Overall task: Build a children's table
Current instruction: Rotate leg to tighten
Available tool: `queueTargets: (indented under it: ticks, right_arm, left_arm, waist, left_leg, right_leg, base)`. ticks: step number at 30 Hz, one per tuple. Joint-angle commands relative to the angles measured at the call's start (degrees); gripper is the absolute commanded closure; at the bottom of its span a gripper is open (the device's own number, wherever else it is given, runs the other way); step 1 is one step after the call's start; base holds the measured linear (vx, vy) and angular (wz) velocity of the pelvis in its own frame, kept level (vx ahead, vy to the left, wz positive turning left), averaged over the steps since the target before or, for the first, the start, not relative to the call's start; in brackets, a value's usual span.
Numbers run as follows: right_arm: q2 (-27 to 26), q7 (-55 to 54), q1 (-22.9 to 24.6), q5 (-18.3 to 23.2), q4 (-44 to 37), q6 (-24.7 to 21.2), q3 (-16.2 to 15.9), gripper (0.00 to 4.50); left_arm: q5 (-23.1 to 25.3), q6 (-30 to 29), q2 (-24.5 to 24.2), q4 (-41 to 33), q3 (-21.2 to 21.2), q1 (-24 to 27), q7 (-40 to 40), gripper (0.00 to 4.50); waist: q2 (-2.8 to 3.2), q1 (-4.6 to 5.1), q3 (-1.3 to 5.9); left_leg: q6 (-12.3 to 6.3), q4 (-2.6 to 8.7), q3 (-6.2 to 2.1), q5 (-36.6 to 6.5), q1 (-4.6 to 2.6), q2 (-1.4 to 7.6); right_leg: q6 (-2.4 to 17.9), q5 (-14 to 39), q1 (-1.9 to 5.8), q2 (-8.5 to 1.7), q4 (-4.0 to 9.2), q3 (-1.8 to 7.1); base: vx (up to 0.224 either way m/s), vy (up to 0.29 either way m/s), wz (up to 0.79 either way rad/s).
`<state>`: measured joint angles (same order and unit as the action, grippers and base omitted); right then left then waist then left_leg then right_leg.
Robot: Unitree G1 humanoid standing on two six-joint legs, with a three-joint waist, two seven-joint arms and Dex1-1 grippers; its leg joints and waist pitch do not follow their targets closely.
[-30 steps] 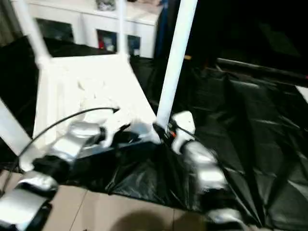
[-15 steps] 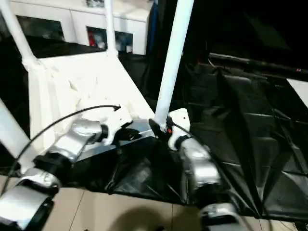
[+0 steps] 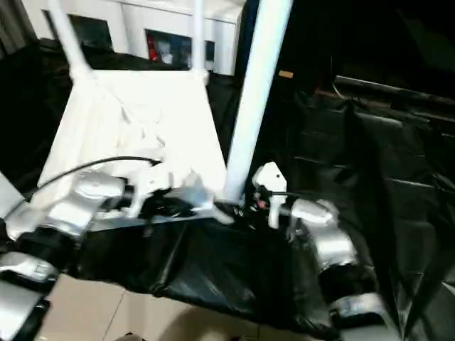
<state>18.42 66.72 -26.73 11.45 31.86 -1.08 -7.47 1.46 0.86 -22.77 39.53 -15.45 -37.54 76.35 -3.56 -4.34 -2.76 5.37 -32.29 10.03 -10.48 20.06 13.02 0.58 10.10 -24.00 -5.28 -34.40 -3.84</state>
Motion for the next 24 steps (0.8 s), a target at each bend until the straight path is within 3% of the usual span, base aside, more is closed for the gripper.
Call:
queueTargets:
  ticks: [1,5,10,16,18,21,24]
  right_arm:
    - [0.5,4.0,-0.5,0.3,0.1,-0.5,-2.0,1.51]
    - [0.9,6.9,-1.6,0.4,0.7,-1.1,-2.8,1.86]
    - [1.3,8.8,-2.1,0.3,1.1,-2.1,-3.5,2.3]
    - [0.3,6.5,-0.9,0.8,1.0,-3.9,-2.7,2.47]
    - [-1.6,1.1,-0.1,0.5,1.7,-4.3,-1.1,2.47]
    - [-4.2,-7.9,0.1,-1.8,3.9,-3.2,0.0,2.48]
    - [-8.3,-19.7,-0.2,-3.5,6.6,-3.4,1.8,2.51]
  left_arm:
    - [-0.6,-0.9,0.3,-0.5,-0.9,0.8,2.6,4.5]
    - [-2.3,-2.8,0.0,-1.0,-0.6,0.6,5.5,4.5]
    - [-2.6,-2.7,-0.5,-0.2,-0.6,0.1,6.6,4.5]
    - [-1.9,-4.8,0.1,0.4,-0.5,0.1,4.2,4.5]
    - [-0.1,-6.7,1.6,1.6,-0.5,-0.2,-0.3,4.5]
    - [1.1,-8.2,4.6,3.5,-0.5,-1.0,-5.9,4.5]
    - [2.6,-10.0,8.3,5.7,-0.9,-2.1,-12.5,4.5]
  waist:
    - [0.27,-0.33,3.33]
    - [0.3,-0.75,3.32]
    - [0.21,-0.88,3.49]
    - [0.25,-0.86,3.55]
    - [0.14,-0.79,3.31]
    - [0.06,-0.64,2.88]
    - [0.02,-0.1,2.79]
  left_leg:
    - [-4.13,3.01,1.07,-8.2,-0.15,0.37]
    - [-2.42,3.11,1.05,-10.0,-0.36,0.41]
    - [-2.39,2.94,1.01,-8.5,-0.11,0.23]
    - [-2.3,2.89,0.98,-8.2,-0.07,0.15]
    - [-1.73,3.09,0.93,-9.6,-0.05,0.17]
    - [0.15,3.46,0.72,-15.1,-0.53,0.0]
    - [1.8,3.94,0.12,-17.3,-0.11,-0.13]
  right_leg:
    - [15.1,3.5,3.57,-2.08,2.64,2.12]
    - [14.5,6.0,3.41,-2.07,2.74,2.21]
    - [14.5,3.9,3.63,-2.03,2.44,2.19]
    - [14.3,4.2,3.68,-2.03,2.43,2.18]
    - [13.6,7.3,3.5,-2.15,2.81,2.23]
    - [10.4,18.8,2.93,-2.44,4.31,2.28]
    - [7.1,25.5,2.95,-2.46,4.93,2.09]
  base:
    - [0.0,0.0,0.0]
    - [0.0,0.0,0.0]
    - [0.0,0.0,0.0]
    - [0.0,0.0,0.0]
    - [0.0,0.0,0.0]
    - [-0.022,-0.003,0.0]
    - [0.0,0.0,0.0]
